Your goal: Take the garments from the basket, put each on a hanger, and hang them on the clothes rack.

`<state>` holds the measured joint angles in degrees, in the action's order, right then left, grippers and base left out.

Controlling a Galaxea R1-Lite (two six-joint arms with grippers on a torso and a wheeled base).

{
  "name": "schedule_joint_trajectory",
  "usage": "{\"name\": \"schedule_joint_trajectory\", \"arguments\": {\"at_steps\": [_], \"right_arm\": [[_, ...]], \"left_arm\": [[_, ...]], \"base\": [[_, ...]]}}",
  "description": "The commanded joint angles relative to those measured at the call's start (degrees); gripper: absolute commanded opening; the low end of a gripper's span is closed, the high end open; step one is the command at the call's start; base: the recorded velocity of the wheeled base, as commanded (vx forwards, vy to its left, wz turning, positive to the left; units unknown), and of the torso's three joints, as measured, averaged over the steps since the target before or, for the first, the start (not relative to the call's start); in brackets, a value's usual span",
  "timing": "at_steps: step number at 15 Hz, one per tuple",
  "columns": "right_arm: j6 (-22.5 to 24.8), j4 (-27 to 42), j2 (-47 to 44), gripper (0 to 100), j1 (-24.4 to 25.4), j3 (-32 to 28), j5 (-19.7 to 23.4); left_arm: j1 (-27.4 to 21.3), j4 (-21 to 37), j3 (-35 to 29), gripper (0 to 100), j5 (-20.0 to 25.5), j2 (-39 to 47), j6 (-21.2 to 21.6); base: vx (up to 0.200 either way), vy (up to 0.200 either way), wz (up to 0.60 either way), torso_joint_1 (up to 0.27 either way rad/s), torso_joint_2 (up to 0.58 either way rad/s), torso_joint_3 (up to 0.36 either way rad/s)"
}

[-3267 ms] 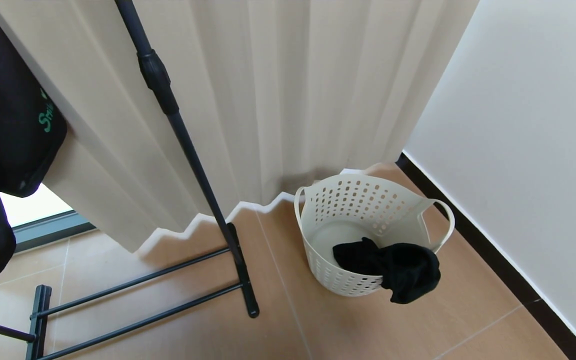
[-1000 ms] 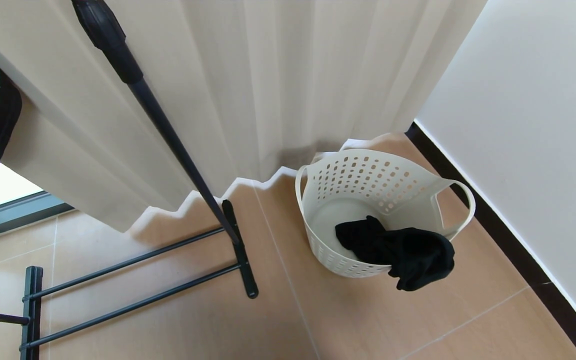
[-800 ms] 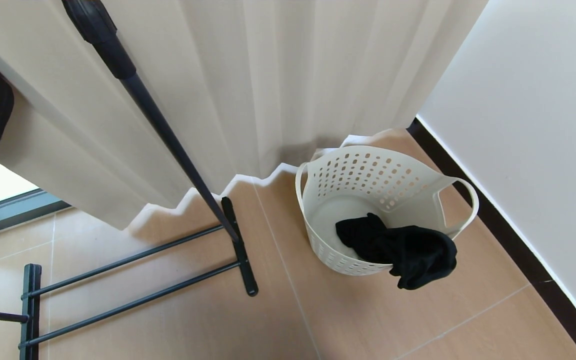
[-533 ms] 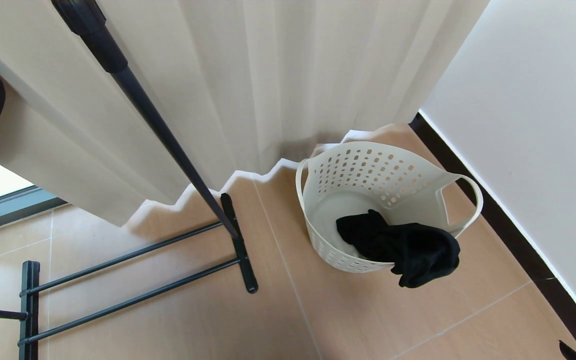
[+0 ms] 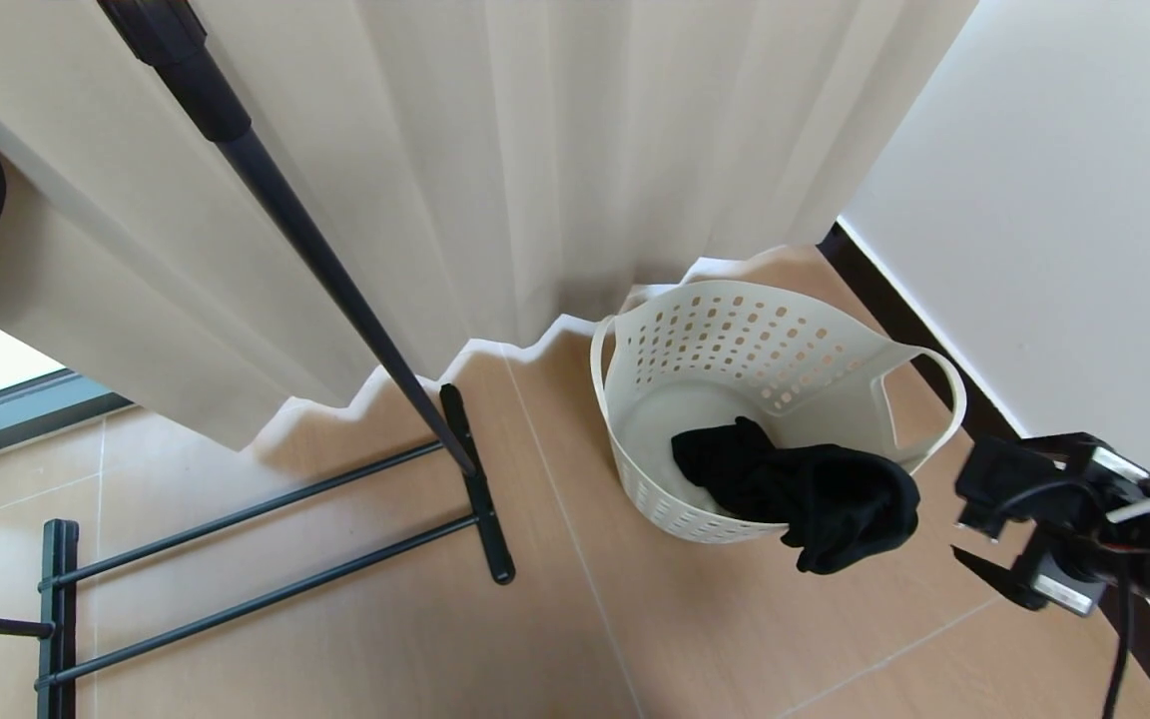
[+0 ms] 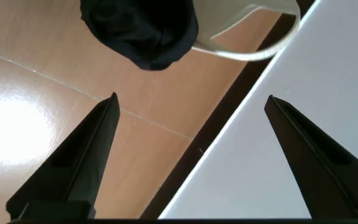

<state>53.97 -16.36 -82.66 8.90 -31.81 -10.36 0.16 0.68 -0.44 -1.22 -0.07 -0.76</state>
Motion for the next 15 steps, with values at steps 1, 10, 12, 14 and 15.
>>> {"name": "schedule_joint_trajectory", "arguments": {"at_steps": [1, 10, 12, 14, 15], "right_arm": [[2.3, -2.7, -17.9, 100, 1.9, -11.5, -1.5], [7.2, -2.9, -31.8, 100, 2.0, -25.3, -6.2], [7.0, -3.0, -32.9, 100, 1.8, -26.1, -6.2], [6.9, -3.1, -33.4, 100, 1.9, -26.2, -6.3], [6.9, -3.2, -34.0, 100, 1.8, -26.6, -6.6]], "left_arm": [[0.0, 0.0, 0.0, 100, 0.0, 0.1, 0.0], [0.0, 0.0, 0.0, 100, 0.0, 0.1, 0.0], [0.0, 0.0, 0.0, 100, 0.0, 0.1, 0.0], [0.0, 0.0, 0.0, 100, 0.0, 0.1, 0.0], [0.0, 0.0, 0.0, 100, 0.0, 0.1, 0.0]], "base": [[0.000, 0.000, 0.00, 0.000, 0.00, 0.000], [0.000, 0.000, 0.00, 0.000, 0.00, 0.000], [0.000, 0.000, 0.00, 0.000, 0.00, 0.000], [0.000, 0.000, 0.00, 0.000, 0.00, 0.000], [0.000, 0.000, 0.00, 0.000, 0.00, 0.000]]}}
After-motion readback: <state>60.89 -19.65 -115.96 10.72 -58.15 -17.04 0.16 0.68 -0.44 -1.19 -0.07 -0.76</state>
